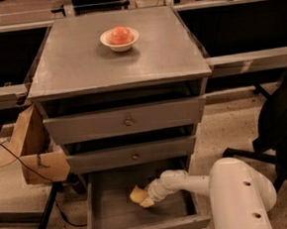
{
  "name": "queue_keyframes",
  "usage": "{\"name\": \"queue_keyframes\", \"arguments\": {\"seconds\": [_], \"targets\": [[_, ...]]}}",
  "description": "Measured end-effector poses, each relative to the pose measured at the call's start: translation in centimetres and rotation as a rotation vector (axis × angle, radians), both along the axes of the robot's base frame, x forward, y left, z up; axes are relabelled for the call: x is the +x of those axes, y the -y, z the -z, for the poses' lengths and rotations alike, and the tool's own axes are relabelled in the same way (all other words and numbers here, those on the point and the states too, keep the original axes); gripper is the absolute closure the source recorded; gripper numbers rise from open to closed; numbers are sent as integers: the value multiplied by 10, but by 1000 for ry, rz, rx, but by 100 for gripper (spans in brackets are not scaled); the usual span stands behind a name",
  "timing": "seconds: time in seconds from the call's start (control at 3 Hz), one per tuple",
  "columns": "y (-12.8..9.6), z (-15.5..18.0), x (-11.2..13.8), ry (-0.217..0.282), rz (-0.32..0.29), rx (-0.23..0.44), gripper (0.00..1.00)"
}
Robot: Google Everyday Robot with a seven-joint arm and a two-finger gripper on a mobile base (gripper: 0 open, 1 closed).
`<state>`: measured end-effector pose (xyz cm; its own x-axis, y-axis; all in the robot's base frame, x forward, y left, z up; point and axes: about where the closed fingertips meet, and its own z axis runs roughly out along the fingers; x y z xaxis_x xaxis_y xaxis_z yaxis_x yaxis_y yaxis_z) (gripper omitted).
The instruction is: Place sponge into bottom drawer
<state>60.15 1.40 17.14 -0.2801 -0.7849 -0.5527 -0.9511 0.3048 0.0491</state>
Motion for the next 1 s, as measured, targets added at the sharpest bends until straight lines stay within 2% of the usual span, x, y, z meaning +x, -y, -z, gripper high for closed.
{"name": "queue_keyframes", "arguments": {"seconds": [0.33,0.67,1.0], "targets": [[-5,8,-5,13,3,5,7],[-7,13,-9,21,18,13,0],[-7,13,-9,21,18,13,0]]}}
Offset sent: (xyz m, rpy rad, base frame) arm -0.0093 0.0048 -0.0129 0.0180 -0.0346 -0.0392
